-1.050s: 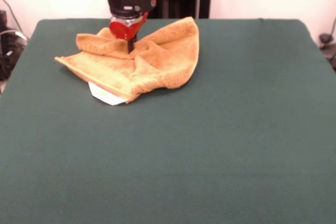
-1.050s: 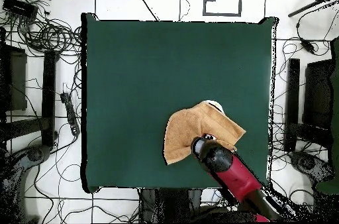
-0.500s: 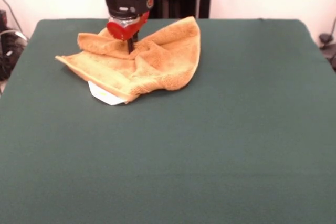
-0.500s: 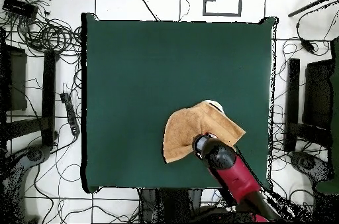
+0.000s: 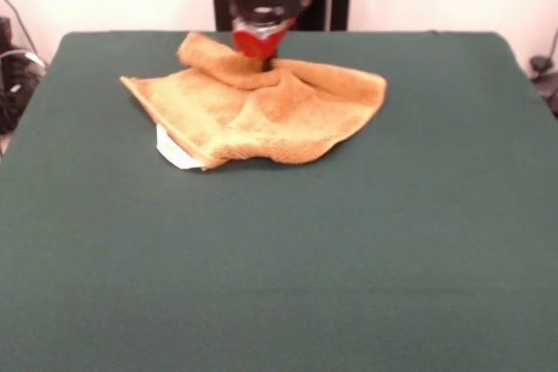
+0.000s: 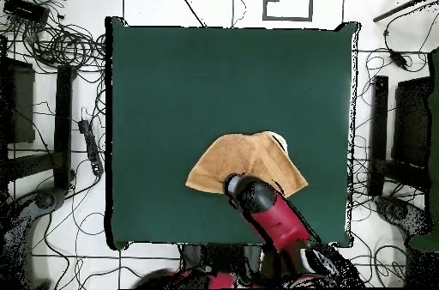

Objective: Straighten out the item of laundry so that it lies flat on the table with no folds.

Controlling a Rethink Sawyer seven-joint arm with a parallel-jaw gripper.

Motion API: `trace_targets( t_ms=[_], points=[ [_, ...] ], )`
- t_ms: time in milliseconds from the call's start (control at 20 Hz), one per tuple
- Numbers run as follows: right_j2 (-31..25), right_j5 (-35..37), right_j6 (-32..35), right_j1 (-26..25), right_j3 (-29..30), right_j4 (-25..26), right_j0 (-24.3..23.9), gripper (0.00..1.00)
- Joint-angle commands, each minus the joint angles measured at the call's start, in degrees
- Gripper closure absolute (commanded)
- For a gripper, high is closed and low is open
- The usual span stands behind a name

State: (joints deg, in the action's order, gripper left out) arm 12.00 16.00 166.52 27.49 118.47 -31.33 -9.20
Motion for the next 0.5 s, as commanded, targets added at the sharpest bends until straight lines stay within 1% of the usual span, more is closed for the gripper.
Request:
trace_targets(
  t_ms=[50, 150, 250, 300, 400, 500],
  points=[
    [11.8, 21.3, 23.9, 4.1, -6.3, -0.9, 14.1, 1.00],
    [14.1, 27.1, 25.3, 6.1, -7.8, 0.2, 15.3, 1.00],
    [16.2, 30.2, 26.9, 6.2, -9.2, 0.2, 17.1, 1.00],
    [16.5, 30.5, 28.0, 5.9, -9.6, -0.5, 17.8, 1.00],
    [16.6, 28.7, 30.3, 3.9, -10.1, -3.0, 19.2, 1.00],
    [15.2, 25.7, 31.8, 1.4, -10.4, -5.7, 19.7, 1.00]
  ],
)
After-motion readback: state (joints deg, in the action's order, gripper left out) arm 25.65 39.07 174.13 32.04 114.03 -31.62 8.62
